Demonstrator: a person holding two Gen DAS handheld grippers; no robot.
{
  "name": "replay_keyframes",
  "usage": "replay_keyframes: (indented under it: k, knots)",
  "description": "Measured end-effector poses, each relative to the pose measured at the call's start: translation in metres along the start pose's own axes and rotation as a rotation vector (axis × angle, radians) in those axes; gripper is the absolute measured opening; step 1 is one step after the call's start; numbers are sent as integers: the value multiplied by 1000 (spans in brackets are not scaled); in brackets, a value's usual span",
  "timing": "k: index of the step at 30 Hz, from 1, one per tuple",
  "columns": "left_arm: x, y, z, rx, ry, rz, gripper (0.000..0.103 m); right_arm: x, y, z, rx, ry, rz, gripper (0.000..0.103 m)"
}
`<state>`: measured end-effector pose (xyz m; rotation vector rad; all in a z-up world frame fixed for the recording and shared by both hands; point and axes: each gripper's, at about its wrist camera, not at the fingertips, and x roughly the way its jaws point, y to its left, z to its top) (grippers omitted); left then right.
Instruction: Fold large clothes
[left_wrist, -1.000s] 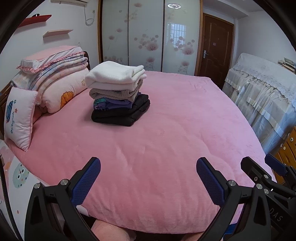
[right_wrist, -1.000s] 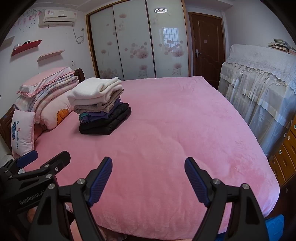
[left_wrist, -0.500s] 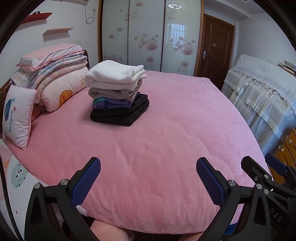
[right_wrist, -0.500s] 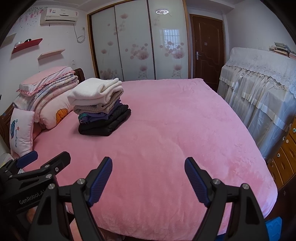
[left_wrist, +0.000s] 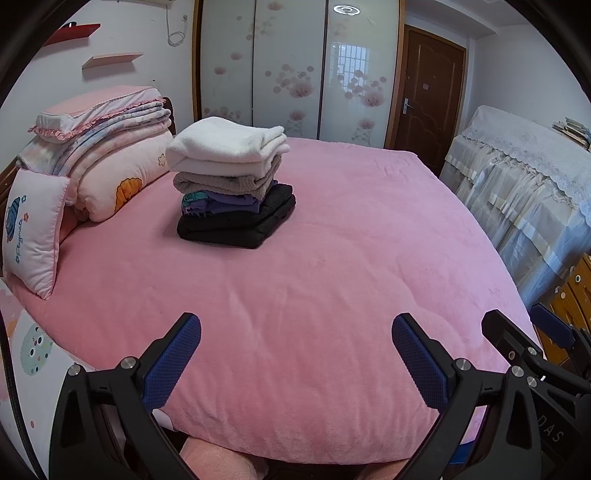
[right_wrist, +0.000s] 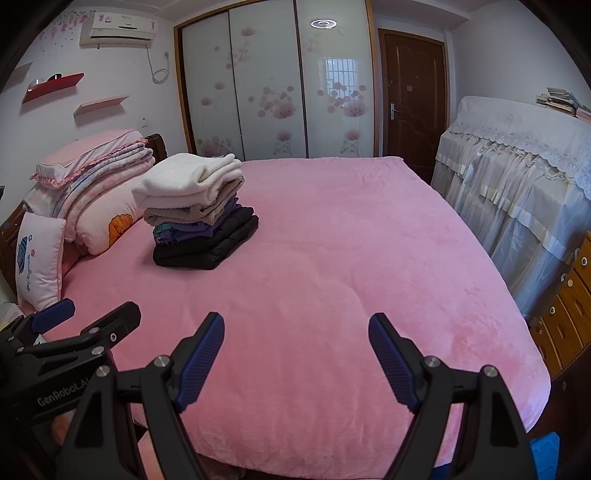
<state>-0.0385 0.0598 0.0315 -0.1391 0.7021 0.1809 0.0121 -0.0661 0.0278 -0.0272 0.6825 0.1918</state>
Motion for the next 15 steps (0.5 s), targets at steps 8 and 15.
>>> replay_keyframes:
  k: [8,15]
  knots:
    - [1,-1,0,4,-1,-2,102,-1,1,1,0,0,2,81]
    - [2,-2,1,1,6,-8,101,-1,-1,0,3,2,2,81]
